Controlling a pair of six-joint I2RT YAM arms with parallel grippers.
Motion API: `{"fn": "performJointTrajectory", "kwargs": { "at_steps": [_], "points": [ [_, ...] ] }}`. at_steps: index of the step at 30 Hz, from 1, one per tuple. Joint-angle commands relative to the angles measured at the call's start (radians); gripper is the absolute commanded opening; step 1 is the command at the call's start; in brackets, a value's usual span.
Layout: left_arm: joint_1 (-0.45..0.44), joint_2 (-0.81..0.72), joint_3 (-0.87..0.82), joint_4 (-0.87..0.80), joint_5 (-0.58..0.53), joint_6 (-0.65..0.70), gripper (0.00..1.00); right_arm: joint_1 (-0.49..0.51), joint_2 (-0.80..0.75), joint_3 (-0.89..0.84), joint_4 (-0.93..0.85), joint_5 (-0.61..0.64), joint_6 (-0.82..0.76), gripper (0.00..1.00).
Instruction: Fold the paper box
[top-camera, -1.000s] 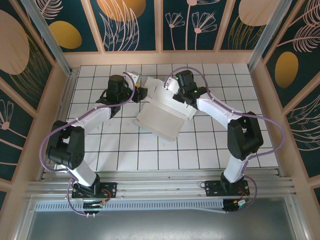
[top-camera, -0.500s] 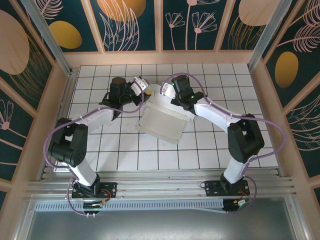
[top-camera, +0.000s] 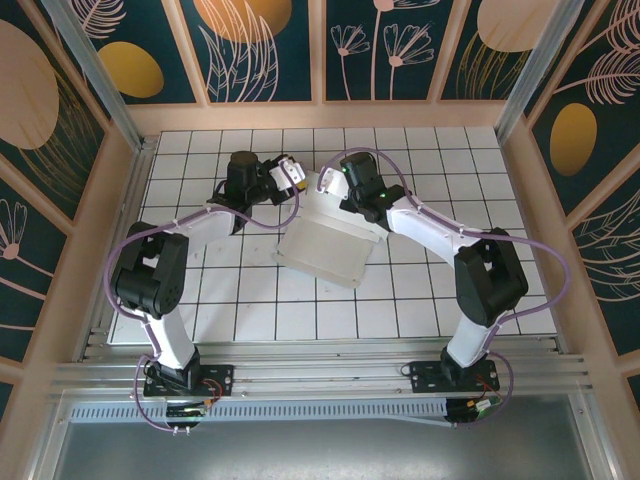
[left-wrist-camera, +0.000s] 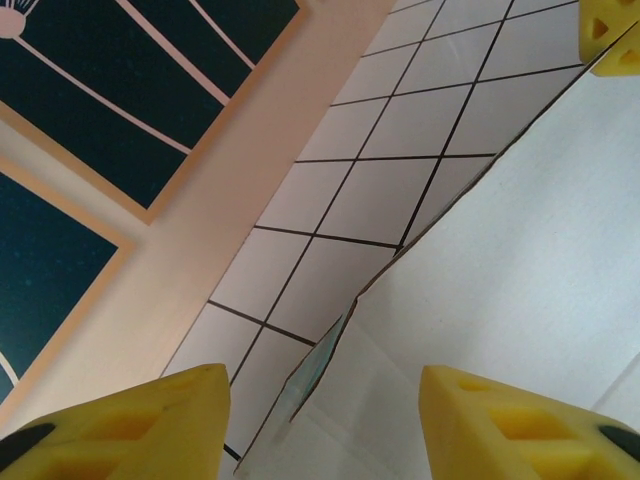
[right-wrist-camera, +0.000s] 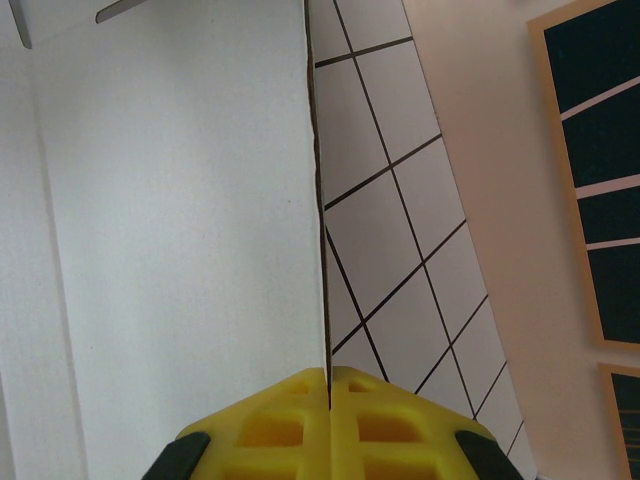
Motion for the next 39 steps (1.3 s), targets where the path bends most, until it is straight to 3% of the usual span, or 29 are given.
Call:
{"fn": "performJointTrajectory", "kwargs": {
  "at_steps": [1,8,11,14,18,27,33,39],
  "points": [
    [-0.002,0.024,0.030,0.012,0.035,0.016,0.45,0.008,-0.033,-0.007,0.027,0.019,-0.008,0.00],
    [-0.002,0.070,0.053,-0.032,0.064,-0.040,0.35,0.008,-0.027,-0.007,0.030,0.021,0.001,0.00],
    [-0.002,0.080,0.053,-0.021,0.080,-0.077,0.21,0.010,-0.027,-0.007,0.036,0.030,0.006,0.00],
    [-0.002,0.082,0.058,-0.007,0.081,-0.161,0.10,0.016,-0.027,-0.017,0.058,0.049,0.014,0.00],
    [-0.010,0.096,0.090,-0.053,0.092,-0.292,0.06,0.035,-0.032,-0.064,0.136,0.099,0.001,0.00],
    [-0.031,0.119,0.032,0.019,0.057,-0.499,0.15,0.088,-0.025,-0.202,0.378,0.240,-0.119,0.00],
    [-0.032,0.108,-0.042,0.153,0.040,-0.683,0.28,0.121,0.011,-0.309,0.589,0.349,-0.261,0.00],
    [-0.024,0.045,-0.106,0.180,-0.021,-0.807,0.41,0.135,0.042,-0.408,0.844,0.427,-0.468,0.01]
  ]
}}
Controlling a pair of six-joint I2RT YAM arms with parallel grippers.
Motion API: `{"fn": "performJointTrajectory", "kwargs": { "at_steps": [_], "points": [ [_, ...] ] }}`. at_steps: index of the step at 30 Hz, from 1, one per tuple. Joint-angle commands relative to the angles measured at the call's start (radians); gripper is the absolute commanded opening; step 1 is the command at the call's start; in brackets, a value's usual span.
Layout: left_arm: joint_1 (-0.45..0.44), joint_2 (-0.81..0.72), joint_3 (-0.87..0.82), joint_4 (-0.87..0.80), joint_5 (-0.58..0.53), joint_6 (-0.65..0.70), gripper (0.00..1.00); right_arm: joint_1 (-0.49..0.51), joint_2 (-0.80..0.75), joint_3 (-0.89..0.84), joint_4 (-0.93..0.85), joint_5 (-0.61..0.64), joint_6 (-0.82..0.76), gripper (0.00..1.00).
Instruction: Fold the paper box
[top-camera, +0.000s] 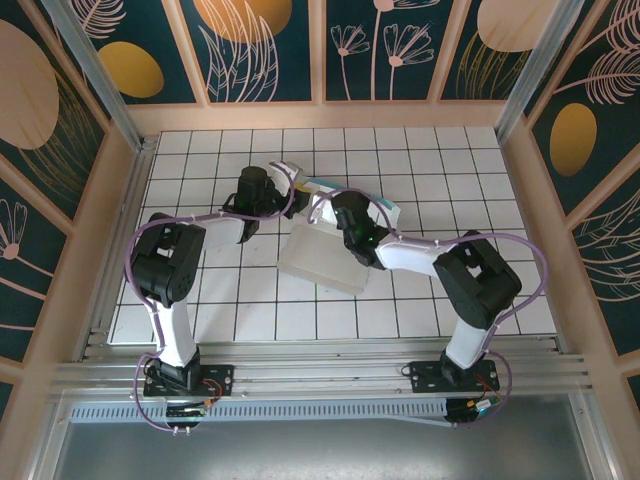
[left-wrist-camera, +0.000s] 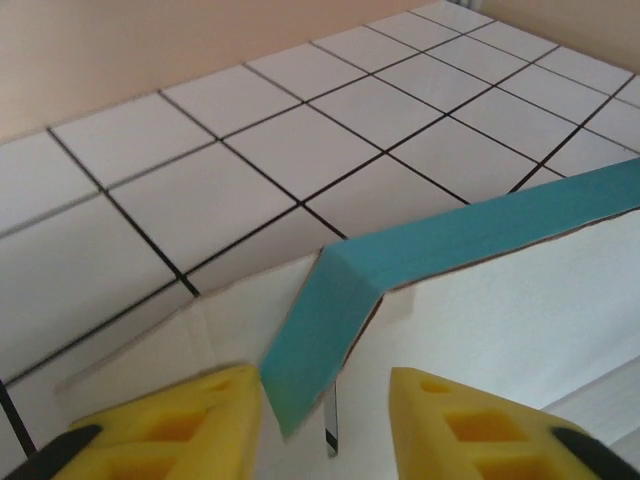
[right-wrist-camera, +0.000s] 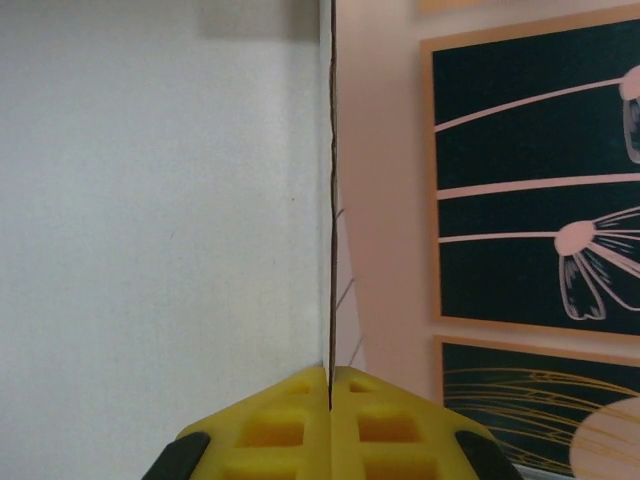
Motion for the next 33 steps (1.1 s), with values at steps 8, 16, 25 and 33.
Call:
{"fn": "performJointTrajectory", "kwargs": {
  "at_steps": [8,16,25,33],
  "points": [
    [0.084,-0.257,-0.171,0.004,-0.073,-0.039,0.53,0.016,0.033,-0.063,0.223,0.069,-0.184,0.01],
    [0.137,-0.025,0.144,-0.413,0.162,0.205,0.56,0.022,0.032,-0.055,0.235,0.067,-0.202,0.01],
    [0.141,0.140,0.401,-0.649,0.298,0.334,0.58,0.022,0.024,-0.055,0.226,0.060,-0.194,0.01],
    [0.139,0.139,0.407,-0.600,0.317,0.277,0.22,0.025,0.038,-0.055,0.234,0.070,-0.188,0.01]
  ]
}}
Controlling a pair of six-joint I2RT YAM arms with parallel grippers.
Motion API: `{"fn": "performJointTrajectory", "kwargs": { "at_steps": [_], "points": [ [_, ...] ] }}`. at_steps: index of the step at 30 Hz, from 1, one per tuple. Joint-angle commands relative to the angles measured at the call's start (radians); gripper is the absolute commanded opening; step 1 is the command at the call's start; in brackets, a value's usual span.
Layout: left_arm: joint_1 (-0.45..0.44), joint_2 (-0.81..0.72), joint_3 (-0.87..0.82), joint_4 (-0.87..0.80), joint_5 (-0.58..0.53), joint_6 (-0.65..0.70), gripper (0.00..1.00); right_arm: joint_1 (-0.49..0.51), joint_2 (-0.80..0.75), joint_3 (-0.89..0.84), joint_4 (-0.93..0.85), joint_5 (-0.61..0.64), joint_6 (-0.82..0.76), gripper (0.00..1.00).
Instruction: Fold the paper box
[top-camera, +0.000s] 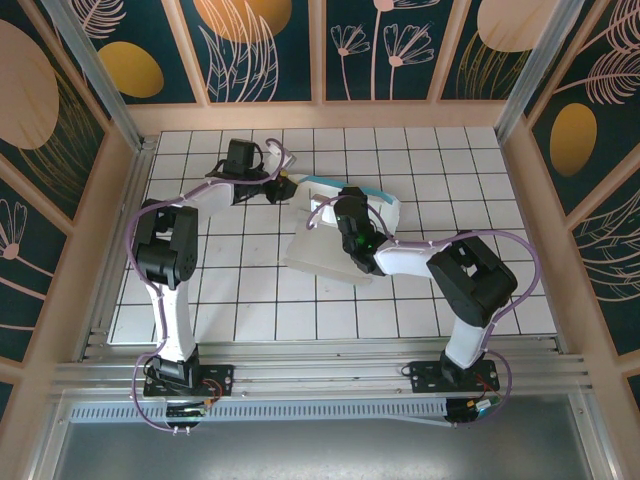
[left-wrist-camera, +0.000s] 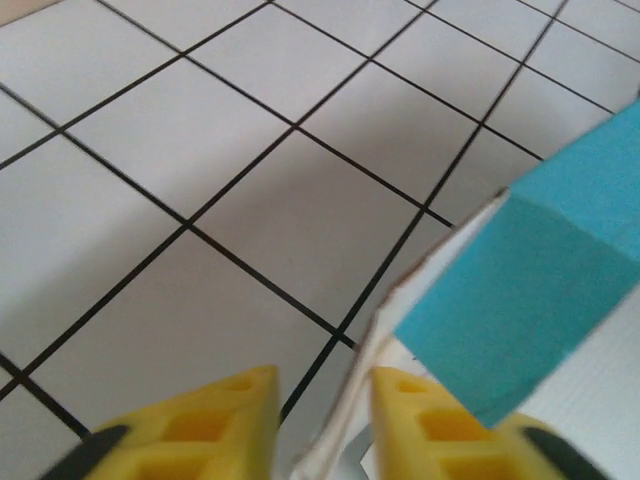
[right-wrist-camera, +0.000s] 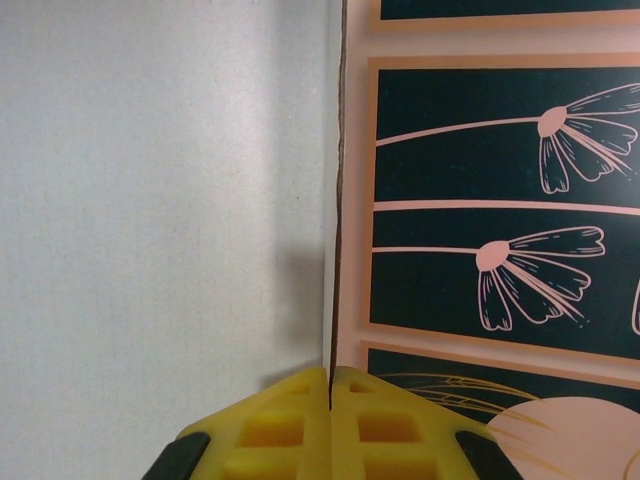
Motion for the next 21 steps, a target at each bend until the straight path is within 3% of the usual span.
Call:
{"fn": "performJointTrajectory", "kwargs": {
  "at_steps": [1,4,6,10,13,21],
  "points": [
    [0.003,-0.021,-0.016,0.022,0.051,-0.018,0.18,0.012,0.020,-0.012,0.042,0.035,0.005,0.01],
    [-0.018,-0.051,-0.057,0.058,0.000,-0.044,0.07,0.016,0.027,-0.013,0.042,0.035,0.007,0.01],
    [-0.048,-0.070,-0.081,0.073,-0.066,-0.056,0.07,0.018,0.035,-0.012,0.042,0.036,0.010,0.01],
    [-0.107,-0.110,-0.130,0.095,-0.186,-0.072,0.24,0.021,0.046,-0.007,0.040,0.043,0.023,0.01],
    [-0.122,-0.127,-0.152,0.121,-0.190,-0.110,0.34,0.021,0.047,-0.001,0.042,0.047,0.022,0.01],
    [-0.161,-0.158,-0.194,0.166,-0.251,-0.170,0.28,0.023,0.053,-0.002,0.052,0.048,0.017,0.01]
  ]
}}
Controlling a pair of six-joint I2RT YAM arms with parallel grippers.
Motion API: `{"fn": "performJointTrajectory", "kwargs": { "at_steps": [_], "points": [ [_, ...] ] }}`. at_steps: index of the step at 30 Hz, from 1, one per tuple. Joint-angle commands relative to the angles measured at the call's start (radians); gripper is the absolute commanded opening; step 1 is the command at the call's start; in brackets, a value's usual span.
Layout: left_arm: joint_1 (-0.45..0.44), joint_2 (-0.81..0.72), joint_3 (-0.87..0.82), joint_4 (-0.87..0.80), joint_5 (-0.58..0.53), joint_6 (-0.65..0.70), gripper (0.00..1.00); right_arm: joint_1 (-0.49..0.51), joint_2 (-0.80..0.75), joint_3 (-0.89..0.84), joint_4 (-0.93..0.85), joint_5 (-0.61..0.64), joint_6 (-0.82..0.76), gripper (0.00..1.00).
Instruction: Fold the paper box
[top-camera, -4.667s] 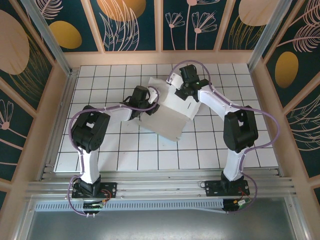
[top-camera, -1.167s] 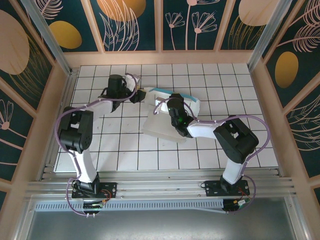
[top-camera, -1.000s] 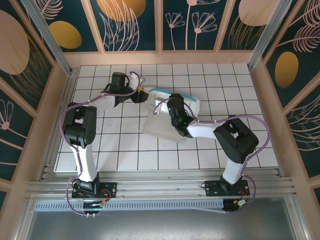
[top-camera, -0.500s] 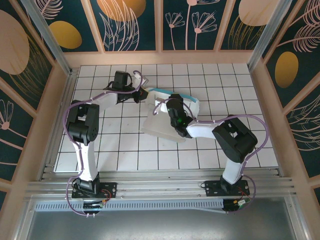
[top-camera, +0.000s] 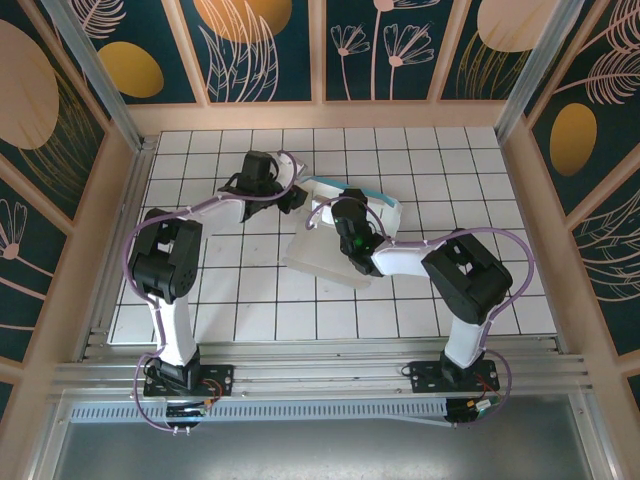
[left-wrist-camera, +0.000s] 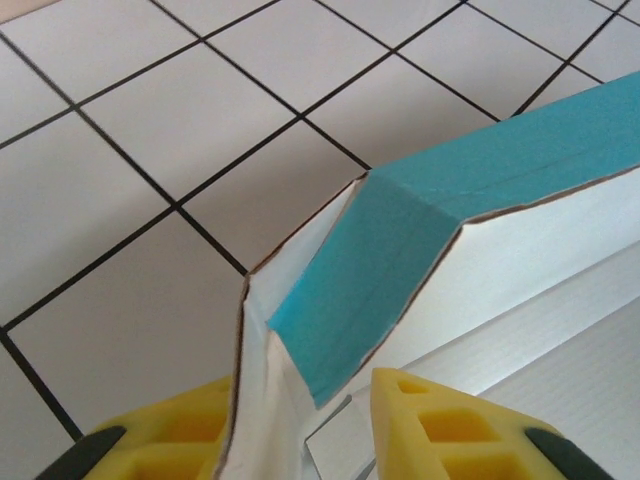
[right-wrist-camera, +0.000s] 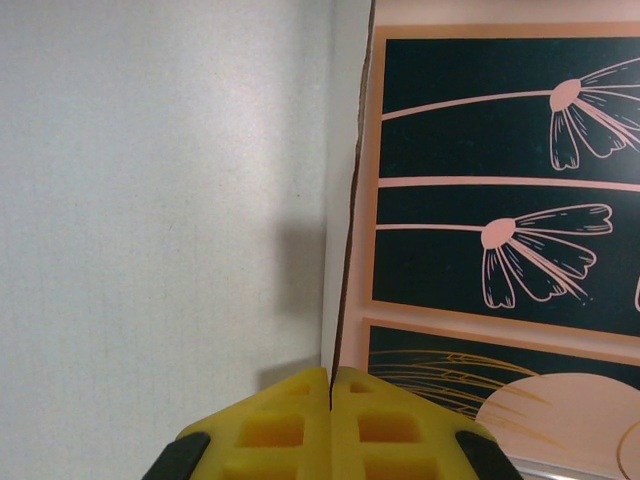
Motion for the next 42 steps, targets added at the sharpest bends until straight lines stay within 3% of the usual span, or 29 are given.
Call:
{"fn": "performJointTrajectory", "kwargs": {
  "at_steps": [1,4,5,9,20,25,28,34,42],
  "points": [
    [-0.035,-0.047,-0.028,0.036,-0.020,-0.027,0.23,0.015,0.023,-0.004,0.037,-0.012,0.013,0.01],
    [-0.035,-0.055,-0.034,0.026,-0.121,-0.005,0.03,0.016,0.018,-0.014,0.050,-0.010,0.001,0.01],
    [-0.035,-0.054,-0.031,0.022,-0.122,0.001,0.02,0.017,0.019,-0.019,0.055,-0.012,-0.004,0.01],
    [-0.041,-0.060,-0.036,0.031,-0.034,-0.018,0.03,0.024,0.023,-0.035,0.080,-0.013,-0.011,0.02],
    [-0.107,-0.053,-0.084,0.147,0.002,-0.120,0.05,0.062,0.066,-0.065,0.096,-0.006,0.025,0.04],
    [-0.112,-0.074,-0.163,0.287,0.121,-0.225,0.32,0.064,0.063,-0.065,0.105,-0.008,0.017,0.04],
    [-0.112,-0.083,-0.183,0.314,0.121,-0.241,0.38,0.063,0.061,-0.066,0.120,-0.009,0.000,0.04],
    [-0.102,-0.094,-0.164,0.223,0.018,-0.163,0.50,0.063,0.052,-0.076,0.123,-0.007,-0.006,0.04],
    [-0.031,-0.235,-0.264,0.204,0.038,-0.060,0.67,0.058,0.042,-0.093,0.129,-0.007,-0.013,0.04]
  ]
}}
